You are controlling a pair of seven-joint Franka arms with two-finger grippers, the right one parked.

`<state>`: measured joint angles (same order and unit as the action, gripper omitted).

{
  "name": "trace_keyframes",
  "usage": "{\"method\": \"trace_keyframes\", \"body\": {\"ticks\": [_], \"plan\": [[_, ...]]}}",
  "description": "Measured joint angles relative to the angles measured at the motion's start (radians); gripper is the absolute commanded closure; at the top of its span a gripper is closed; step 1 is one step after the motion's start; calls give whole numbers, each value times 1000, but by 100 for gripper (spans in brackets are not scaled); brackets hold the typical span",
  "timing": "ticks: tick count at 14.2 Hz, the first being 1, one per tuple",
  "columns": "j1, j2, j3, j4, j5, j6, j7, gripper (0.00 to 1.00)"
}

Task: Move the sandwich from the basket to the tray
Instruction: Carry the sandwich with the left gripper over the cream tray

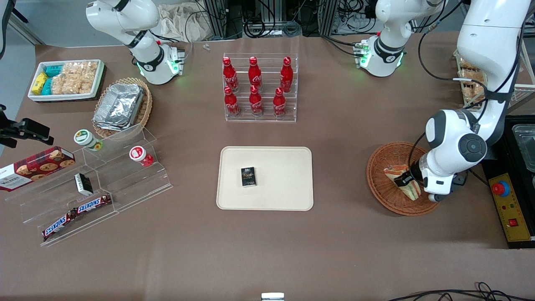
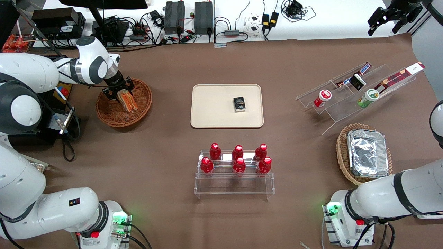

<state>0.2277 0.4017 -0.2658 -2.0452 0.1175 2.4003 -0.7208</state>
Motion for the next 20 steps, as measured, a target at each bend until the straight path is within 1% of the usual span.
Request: {"method": "trace_keyframes", "body": {"ticks": [1, 3, 5, 6, 8, 11, 13, 15, 17, 20], "plan": [[0, 0, 0, 1, 13, 0, 0, 100], [0, -1, 0, 6, 37, -2, 0, 100], [0, -11, -2, 20, 45, -28, 0, 100], [-1, -22, -6, 42, 50, -80, 3, 100], [-4, -51, -22, 137, 56, -255, 21, 100], [-33, -78, -56, 377, 57, -562, 82, 100], [-82, -84, -64, 510, 57, -701, 110, 100], [-153, -84, -67, 586, 57, -789, 118, 100], [-236, -80, -70, 618, 57, -836, 118, 100], [-365, -55, -72, 622, 56, -840, 115, 100]]}}
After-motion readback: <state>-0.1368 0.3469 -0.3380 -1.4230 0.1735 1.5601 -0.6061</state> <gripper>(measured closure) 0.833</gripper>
